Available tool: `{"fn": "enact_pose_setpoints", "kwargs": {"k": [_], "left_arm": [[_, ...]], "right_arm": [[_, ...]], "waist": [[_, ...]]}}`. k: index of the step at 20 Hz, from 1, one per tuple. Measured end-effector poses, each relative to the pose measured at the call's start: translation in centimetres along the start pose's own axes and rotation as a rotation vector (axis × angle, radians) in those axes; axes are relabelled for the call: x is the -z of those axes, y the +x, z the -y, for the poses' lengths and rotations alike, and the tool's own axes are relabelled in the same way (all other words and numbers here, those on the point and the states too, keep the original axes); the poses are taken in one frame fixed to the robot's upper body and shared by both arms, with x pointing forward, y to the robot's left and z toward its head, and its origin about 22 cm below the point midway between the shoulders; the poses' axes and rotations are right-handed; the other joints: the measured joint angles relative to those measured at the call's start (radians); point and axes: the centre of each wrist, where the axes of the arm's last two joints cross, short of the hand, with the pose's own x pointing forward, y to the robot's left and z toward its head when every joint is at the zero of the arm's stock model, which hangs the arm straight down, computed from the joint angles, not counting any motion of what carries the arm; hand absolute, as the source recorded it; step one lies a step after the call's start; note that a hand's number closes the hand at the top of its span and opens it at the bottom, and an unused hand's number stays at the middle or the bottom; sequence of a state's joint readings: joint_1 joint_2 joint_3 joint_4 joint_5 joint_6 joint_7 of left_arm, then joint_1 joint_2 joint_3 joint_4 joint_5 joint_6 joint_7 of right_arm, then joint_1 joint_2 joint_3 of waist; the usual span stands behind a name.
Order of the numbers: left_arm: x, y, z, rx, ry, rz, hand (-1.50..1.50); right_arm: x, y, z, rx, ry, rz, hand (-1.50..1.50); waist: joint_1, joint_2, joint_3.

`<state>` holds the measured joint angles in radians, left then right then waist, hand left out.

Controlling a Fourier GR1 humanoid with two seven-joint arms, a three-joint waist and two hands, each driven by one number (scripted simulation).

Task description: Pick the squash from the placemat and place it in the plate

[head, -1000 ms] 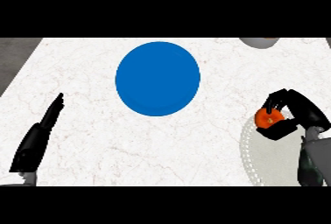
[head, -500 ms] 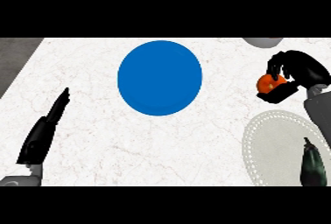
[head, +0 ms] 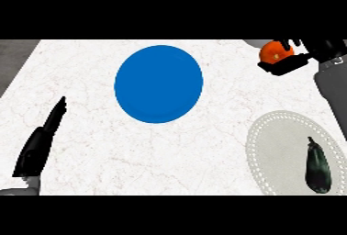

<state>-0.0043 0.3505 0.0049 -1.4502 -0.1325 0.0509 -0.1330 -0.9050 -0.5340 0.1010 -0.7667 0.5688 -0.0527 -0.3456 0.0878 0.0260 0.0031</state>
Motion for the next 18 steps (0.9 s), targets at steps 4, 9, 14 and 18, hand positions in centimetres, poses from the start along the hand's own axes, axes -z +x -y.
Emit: {"fn": "enact_pose_setpoints", "kwargs": {"k": [4,9,14,18], "left_arm": [[-0.7,-0.3,0.1,0.003,0.014,-0.016,0.00],[-1.3,-0.8,-0.2,-0.001,0.035,-0.037,0.00],[-1.4,-1.0,-0.8,0.006,0.041,-0.041,0.00],[-1.8,-1.2,-1.0,0.001,0.047,-0.040,0.00]], "right_arm": [[2.4,2.0,0.1,0.104,-0.003,0.154,1.50],[5.7,6.3,-0.8,0.187,0.036,0.293,1.50],[8.2,11.1,-2.7,0.255,0.082,0.351,1.50],[9.5,14.8,-4.6,0.298,0.124,0.349,1.50]], "waist": [[-0.020,-0.008,-0.001],[-0.045,-0.017,-0.003],[-0.056,-0.020,-0.003],[-0.059,-0.021,-0.003]]}}
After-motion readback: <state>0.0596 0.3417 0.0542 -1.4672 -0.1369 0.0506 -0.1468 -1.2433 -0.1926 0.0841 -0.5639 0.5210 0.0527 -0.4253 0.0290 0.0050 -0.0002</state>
